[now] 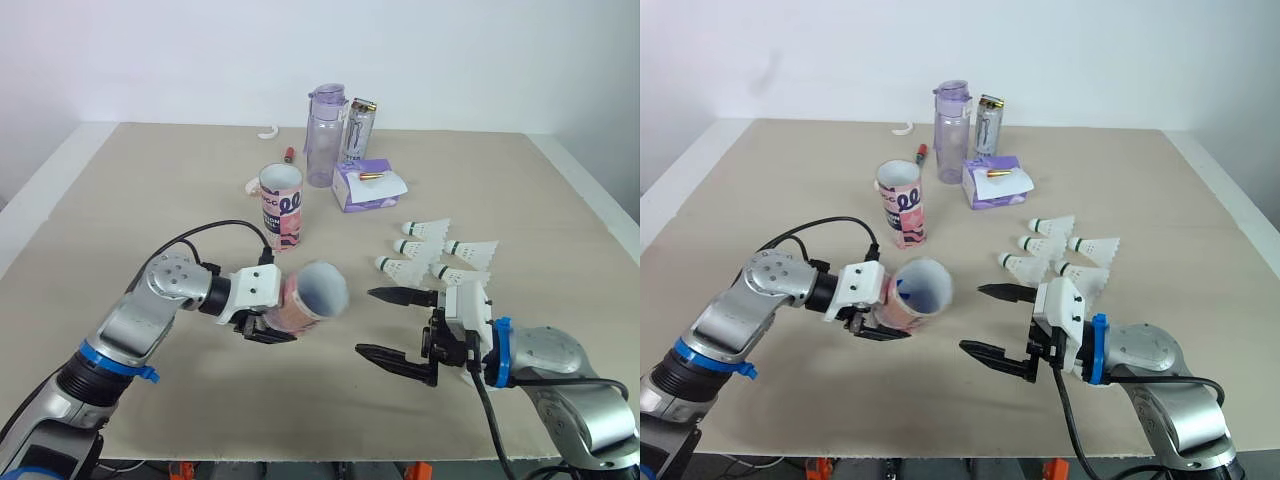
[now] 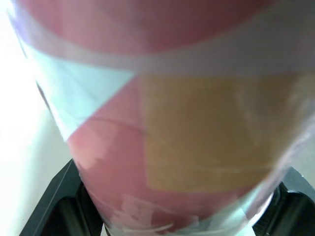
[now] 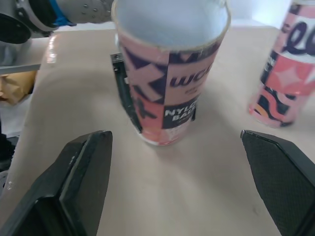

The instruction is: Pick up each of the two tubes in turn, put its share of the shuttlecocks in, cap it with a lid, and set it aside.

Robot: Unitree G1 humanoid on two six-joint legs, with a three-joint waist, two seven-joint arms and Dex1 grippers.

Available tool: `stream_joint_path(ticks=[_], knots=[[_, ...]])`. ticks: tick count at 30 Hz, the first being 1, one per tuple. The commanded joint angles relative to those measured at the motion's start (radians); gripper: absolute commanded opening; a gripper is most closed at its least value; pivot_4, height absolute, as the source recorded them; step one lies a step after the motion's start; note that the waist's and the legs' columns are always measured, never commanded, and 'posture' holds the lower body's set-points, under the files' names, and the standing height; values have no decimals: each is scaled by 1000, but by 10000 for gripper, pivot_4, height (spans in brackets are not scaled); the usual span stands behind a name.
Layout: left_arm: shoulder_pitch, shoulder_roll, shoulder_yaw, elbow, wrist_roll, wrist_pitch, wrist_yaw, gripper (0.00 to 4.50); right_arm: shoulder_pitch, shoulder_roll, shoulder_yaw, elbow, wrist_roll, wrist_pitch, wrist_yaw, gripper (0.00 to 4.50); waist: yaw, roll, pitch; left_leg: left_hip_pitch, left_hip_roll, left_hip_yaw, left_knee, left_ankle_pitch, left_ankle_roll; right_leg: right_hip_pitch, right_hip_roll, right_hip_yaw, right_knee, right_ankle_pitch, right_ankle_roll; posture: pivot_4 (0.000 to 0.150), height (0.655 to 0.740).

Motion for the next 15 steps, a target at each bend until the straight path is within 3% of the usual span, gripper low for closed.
stream_joint_path(ticks=[1, 7, 15], knots=[[-46, 8, -67, -28, 77, 68, 29, 33833, 22, -6, -36, -52, 21, -14, -19, 45000, 0, 0, 0, 0, 0, 0, 0, 0, 0, 0, 0, 0, 0, 0, 0, 1500, 7400], [-64, -25, -87, -18, 96, 109, 75, 33833, 74, 7, -94, -78, 56, 18, -91, 45000, 1, 1, 0, 3, -2, -1, 0, 2, 3, 4, 1, 2, 0, 0, 0, 1500, 7400], [-73, -36, -99, -11, 111, 131, 97, 33833, 361, 88, -375, -146, 112, 41, -225, 45000, 3, 1, -1, 4, -8, -3, 0, 3, 4, 8, 0, 9, 0, -2, 3, 1500, 7400]])
